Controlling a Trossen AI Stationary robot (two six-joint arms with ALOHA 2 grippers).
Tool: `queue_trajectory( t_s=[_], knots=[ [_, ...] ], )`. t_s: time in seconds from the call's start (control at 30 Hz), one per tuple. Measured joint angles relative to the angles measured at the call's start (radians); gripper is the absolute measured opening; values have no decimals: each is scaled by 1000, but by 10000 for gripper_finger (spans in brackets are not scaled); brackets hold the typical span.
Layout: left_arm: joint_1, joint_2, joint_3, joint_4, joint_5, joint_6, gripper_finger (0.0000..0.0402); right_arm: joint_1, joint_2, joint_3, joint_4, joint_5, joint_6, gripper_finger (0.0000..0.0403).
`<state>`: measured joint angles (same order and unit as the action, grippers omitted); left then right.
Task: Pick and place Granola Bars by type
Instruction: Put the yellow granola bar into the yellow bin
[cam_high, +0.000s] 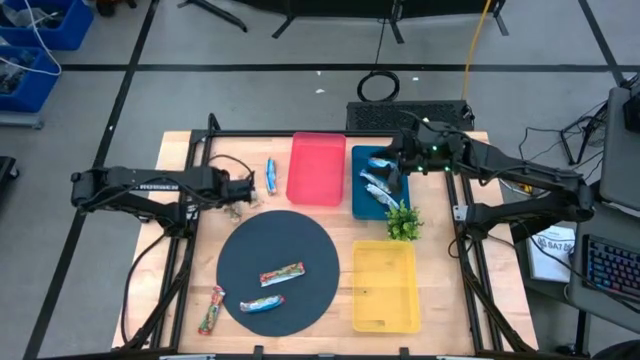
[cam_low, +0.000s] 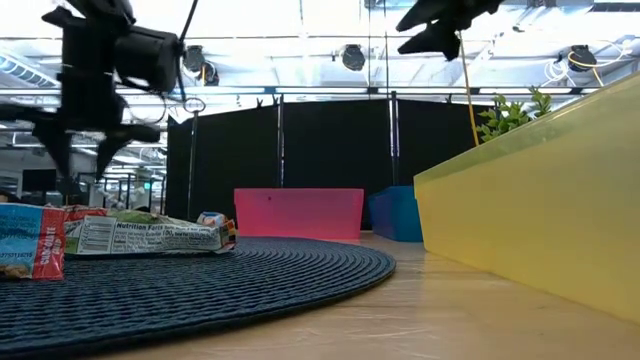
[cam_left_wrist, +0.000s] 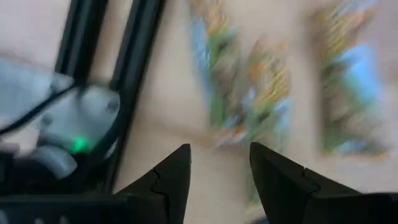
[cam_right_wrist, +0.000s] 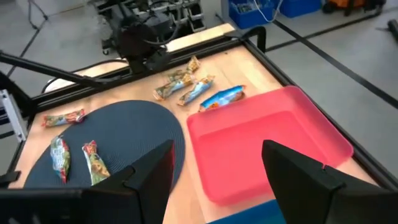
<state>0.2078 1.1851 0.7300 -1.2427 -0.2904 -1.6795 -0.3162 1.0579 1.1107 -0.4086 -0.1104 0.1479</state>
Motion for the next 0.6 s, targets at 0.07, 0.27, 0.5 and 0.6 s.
queue_trajectory(
  t_s=[0.07,0.27,0.5,0.6],
  knots=[
    [10,2,7,9,-76,-5,170,11,-9,0,-2,1,-6,233],
    [59,1,6,21,-52,-10,170,28,-33,0,-4,-25,-7,233],
    [79,16,-11,256,38,13,170,31,-37,0,22,-24,-19,233],
    [79,56,-26,283,63,-16,170,31,-37,0,38,-25,-29,233]
  ],
)
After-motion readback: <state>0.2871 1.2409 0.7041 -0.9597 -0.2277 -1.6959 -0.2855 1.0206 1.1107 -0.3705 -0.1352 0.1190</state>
